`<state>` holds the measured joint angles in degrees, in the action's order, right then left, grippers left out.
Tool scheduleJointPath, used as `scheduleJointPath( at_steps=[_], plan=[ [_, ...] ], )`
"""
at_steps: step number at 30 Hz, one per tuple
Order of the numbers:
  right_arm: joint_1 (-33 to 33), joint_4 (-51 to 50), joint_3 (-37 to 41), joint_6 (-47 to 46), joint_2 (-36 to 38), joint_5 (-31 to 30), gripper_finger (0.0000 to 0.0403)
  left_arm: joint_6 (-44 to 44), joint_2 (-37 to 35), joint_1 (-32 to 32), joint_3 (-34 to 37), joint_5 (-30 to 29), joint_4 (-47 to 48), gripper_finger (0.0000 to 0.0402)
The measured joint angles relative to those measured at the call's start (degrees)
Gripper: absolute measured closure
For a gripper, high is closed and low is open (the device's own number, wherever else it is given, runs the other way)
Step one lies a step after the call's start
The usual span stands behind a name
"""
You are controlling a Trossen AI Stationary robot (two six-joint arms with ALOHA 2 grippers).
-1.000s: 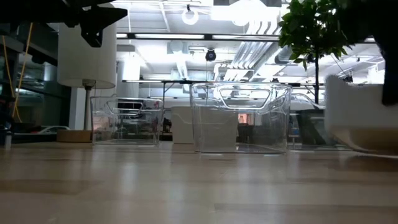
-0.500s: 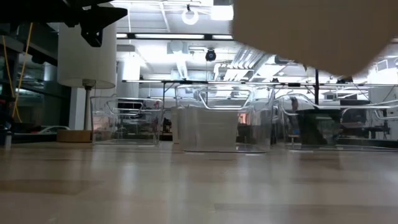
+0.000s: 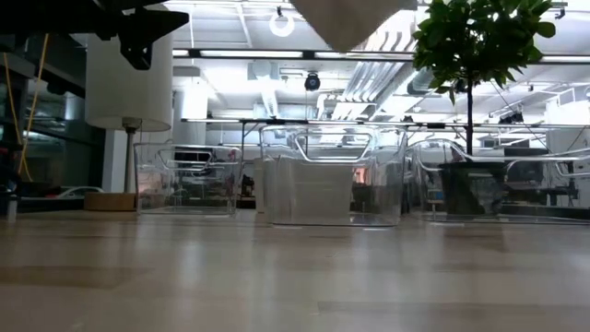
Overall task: Stack baskets by color
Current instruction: Stack the bottom white bin on top of the top white bins
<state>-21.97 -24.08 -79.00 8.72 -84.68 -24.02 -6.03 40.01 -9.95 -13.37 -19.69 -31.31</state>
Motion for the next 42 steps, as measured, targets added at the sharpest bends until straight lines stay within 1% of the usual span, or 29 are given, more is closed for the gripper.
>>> scheduleJointPath(
  at_steps=[4,10,14,18,22,26,29,34,39,42],
  plan=[
    [7.63,-0.09,0.0,7.26,0.0,-3.65,0.0403,-1.35,0.0,0.0,0.0,0.0,0.02,0.0229],
    [18.88,-0.51,-0.02,15.78,-0.51,-3.76,0.0403,-1.32,0.0,0.02,0.0,-0.31,0.02,0.0229],
    [25.25,-2.0,-0.11,17.14,-0.87,-1.53,0.0403,-1.32,0.0,0.04,0.0,-0.52,-0.04,0.0229],
    [30.08,-5.98,-0.11,17.1,-0.87,3.52,0.0403,-1.32,0.0,0.06,-0.02,-0.67,-0.19,0.0229],
    [33.19,-9.28,-0.09,20.63,-0.87,5.7,0.0403,-1.4,0.0,0.04,-0.02,-1.32,-0.15,0.0229],
    [35.37,-8.78,0.28,25.23,-1.54,5.51,0.0403,-1.39,0.0,0.05,-0.02,-1.72,-0.09,0.0229],
    [36.6,-8.65,0.28,27.85,-3.58,5.04,0.0403,-1.35,0.0,0.06,-0.02,-2.11,-0.09,0.0229],
    [36.57,-5.52,-0.82,36.24,-11.42,5.61,0.0403,-1.35,0.0,0.06,-0.02,-3.69,0.0,0.0229],
    [37.93,-3.85,-7.05,36.21,-19.18,8.4,0.0403,-1.4,0.0,0.06,-0.02,-3.71,0.0,0.0229],
    [39.38,-5.04,-10.64,34.87,-22.46,8.47,0.0403,-1.35,0.0,0.06,-0.02,-3.69,0.04,0.0229]
  ],
)
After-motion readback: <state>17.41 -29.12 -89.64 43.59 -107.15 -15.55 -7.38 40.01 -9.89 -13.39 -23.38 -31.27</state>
